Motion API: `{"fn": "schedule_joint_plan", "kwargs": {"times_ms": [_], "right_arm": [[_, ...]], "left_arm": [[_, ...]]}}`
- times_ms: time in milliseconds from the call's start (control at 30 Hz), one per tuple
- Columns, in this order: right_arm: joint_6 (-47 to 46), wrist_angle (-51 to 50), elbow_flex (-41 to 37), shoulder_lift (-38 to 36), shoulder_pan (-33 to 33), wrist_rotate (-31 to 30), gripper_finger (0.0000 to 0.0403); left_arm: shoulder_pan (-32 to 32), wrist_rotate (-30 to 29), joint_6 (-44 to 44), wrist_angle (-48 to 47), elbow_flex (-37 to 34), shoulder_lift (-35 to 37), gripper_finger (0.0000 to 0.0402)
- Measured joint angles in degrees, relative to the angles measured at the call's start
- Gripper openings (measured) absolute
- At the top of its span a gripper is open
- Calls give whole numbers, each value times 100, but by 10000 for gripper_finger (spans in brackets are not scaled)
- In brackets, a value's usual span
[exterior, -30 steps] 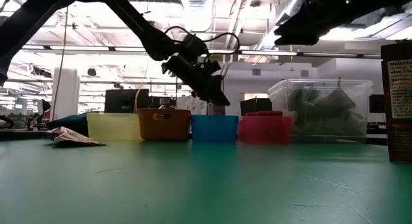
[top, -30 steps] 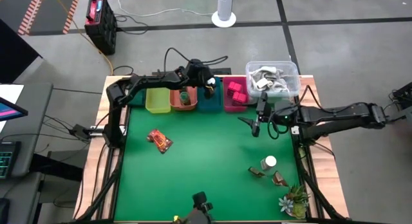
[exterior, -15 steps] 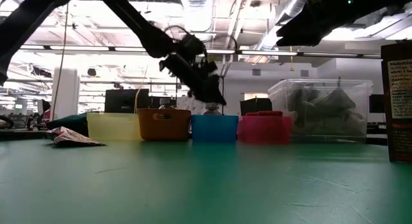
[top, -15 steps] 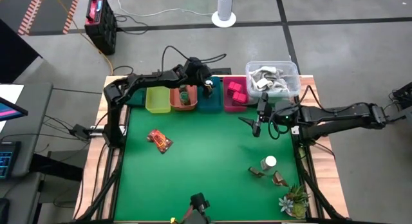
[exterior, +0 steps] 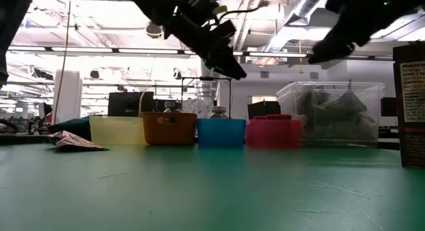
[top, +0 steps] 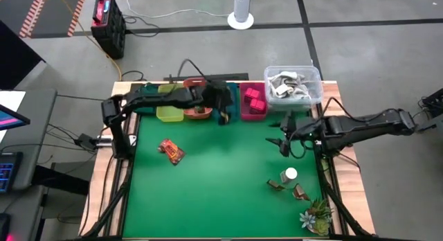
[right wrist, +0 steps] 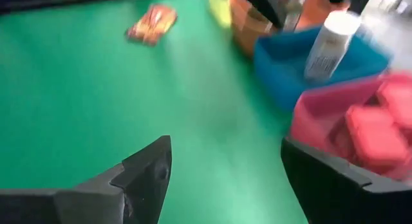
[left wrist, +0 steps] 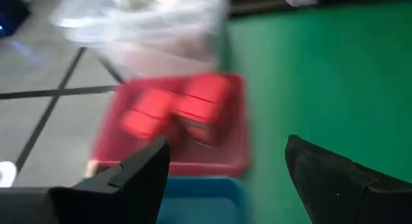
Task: Sort spices by type
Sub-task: Put the white spice bottle into the blue bin
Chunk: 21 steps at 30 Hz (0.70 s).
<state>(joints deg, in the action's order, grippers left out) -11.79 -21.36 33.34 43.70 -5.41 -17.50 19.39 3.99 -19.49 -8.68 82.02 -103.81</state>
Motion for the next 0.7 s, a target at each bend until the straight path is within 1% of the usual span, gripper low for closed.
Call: {"fn": "schedule_joint_plan", "kwargs": {"times_ms": [100, 233, 367, 533, 700], "right_arm": [[-446, -950, 291, 106, -422, 1, 315], [-885, -2315, 1075, 478, -1021, 7, 306], [-1199, -3111, 1939, 970, -1580, -37, 300], [-1464, -4162, 2810, 1895, -2215, -60, 300], [-1549, -4874, 3269, 2728, -2671, -67, 302]], "left_arm": [[-429, -262, -212, -230, 0, 13, 294], [-774, -284, -201, -252, 0, 11, 286], [-979, -195, 31, 333, -286, 22, 267], [-1261, -157, 322, 920, -805, 13, 245], [-1563, -509, 459, 929, -970, 11, 236]]}}
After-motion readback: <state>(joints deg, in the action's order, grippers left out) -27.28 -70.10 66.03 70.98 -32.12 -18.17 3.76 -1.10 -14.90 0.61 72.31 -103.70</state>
